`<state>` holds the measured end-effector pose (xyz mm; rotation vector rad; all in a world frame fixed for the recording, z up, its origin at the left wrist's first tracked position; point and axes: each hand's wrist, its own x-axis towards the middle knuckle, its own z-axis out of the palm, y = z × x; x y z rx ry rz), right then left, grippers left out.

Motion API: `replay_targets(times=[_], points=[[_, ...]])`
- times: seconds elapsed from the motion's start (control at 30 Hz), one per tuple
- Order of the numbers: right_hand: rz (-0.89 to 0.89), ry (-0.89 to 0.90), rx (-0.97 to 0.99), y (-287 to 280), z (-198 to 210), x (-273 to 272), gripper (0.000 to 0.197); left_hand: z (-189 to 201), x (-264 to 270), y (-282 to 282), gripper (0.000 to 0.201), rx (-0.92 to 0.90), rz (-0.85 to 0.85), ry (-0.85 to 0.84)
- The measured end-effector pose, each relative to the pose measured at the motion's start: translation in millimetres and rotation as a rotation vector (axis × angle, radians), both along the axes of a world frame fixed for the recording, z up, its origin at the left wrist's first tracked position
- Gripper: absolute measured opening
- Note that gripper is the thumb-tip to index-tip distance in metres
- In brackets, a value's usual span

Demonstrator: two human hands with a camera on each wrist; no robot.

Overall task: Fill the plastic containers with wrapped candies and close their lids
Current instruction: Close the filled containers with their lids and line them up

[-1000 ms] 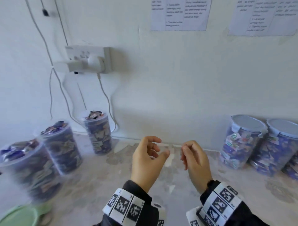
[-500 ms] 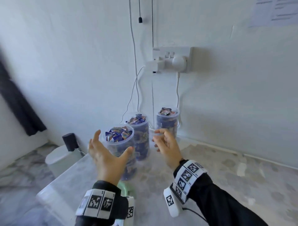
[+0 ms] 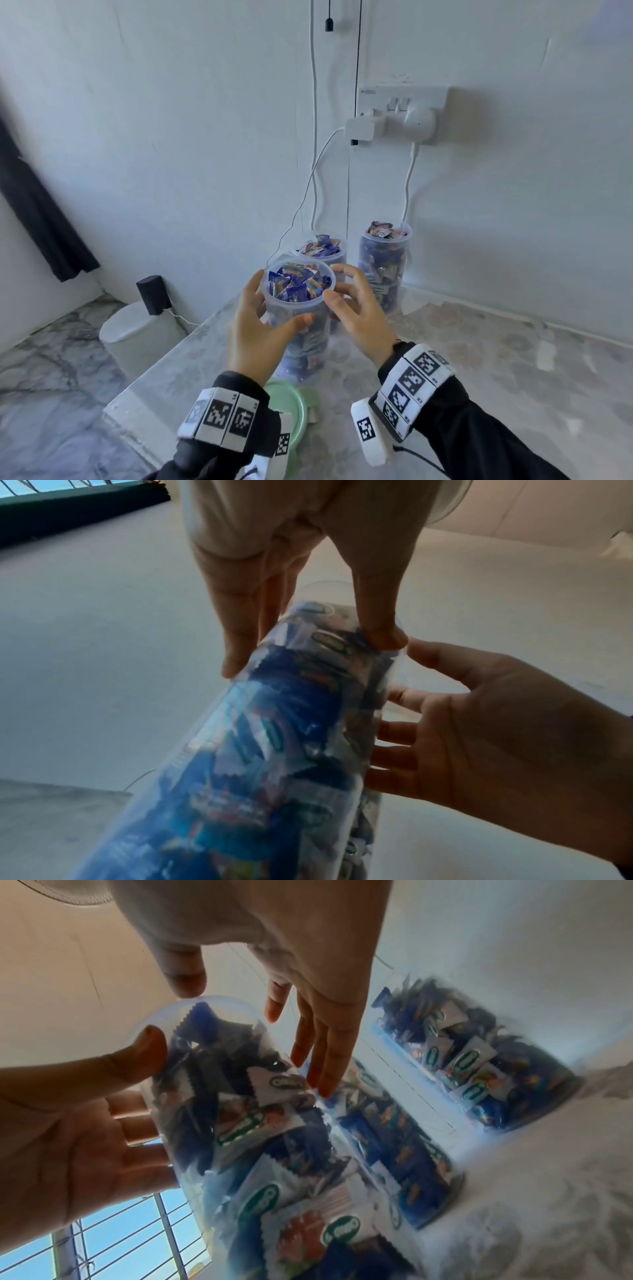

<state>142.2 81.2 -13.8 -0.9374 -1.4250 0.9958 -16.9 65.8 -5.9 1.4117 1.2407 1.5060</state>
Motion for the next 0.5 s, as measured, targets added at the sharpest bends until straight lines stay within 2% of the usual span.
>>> replay_targets(times=[0.13, 0.3, 0.5], points=[[0.042, 0.005, 0.026, -23, 18, 17, 0.041, 12, 4, -10, 0.08, 0.028, -0.155, -0.002], [0.102, -0.048, -0.002, -52, 33, 44, 0.073, 22, 13, -29, 0.09, 0.023, -0.348, 0.0], [0.158, -0.179, -0.108, -87, 41, 70, 0.09, 13, 21, -58, 0.091, -0.035, -0.494, 0.002]])
